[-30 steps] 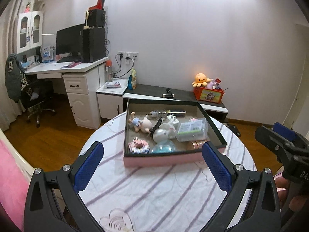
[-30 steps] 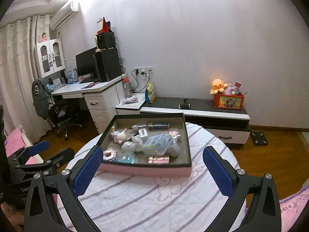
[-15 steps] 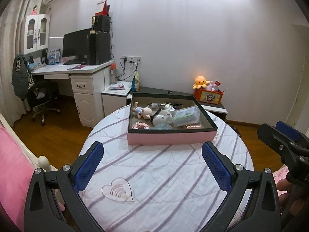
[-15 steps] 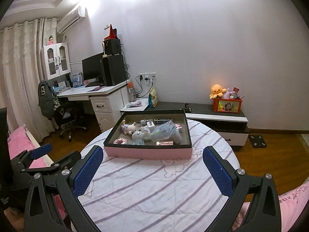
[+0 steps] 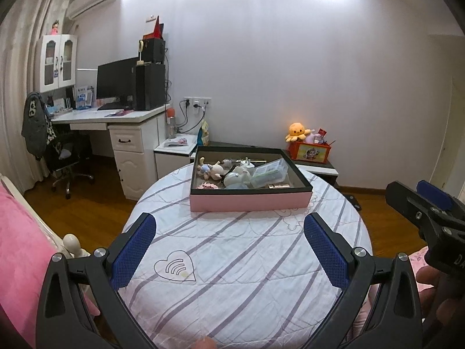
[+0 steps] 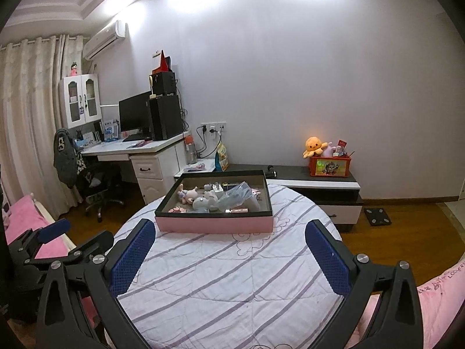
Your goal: Organize rigid objects
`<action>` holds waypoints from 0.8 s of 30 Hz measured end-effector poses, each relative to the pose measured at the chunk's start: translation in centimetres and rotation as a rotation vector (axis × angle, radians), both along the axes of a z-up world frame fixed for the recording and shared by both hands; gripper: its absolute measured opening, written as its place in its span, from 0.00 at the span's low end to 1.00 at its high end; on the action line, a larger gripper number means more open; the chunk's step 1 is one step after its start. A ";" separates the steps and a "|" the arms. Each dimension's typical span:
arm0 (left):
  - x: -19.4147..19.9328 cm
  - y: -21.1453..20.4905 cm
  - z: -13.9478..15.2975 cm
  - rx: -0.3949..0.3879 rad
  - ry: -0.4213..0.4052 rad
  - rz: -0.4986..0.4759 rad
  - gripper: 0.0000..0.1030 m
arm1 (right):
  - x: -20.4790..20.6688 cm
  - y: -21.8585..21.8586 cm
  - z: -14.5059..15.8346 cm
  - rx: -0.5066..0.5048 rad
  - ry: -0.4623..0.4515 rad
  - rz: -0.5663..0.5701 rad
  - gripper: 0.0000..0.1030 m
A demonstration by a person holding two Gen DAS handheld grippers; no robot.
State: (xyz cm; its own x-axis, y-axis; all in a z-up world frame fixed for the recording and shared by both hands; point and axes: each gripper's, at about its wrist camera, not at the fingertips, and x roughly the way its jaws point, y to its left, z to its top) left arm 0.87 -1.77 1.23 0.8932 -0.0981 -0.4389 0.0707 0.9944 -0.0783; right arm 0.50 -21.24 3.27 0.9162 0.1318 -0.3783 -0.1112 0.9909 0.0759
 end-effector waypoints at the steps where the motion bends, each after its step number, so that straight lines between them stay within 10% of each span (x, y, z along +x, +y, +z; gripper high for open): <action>1: -0.1 0.0 0.1 -0.002 -0.006 -0.002 1.00 | 0.0 0.0 0.1 0.003 -0.004 0.001 1.00; 24: -1.3 0.9 -0.1 0.022 -0.041 0.049 1.00 | -0.5 1.1 -0.9 -0.008 -0.005 0.001 1.00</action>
State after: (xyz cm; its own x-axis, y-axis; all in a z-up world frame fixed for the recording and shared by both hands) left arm -0.39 -0.84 1.11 0.9140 -0.0442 -0.4033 0.0241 0.9982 -0.0546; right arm 0.02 -20.14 2.34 0.9178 0.1301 -0.3751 -0.1129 0.9913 0.0676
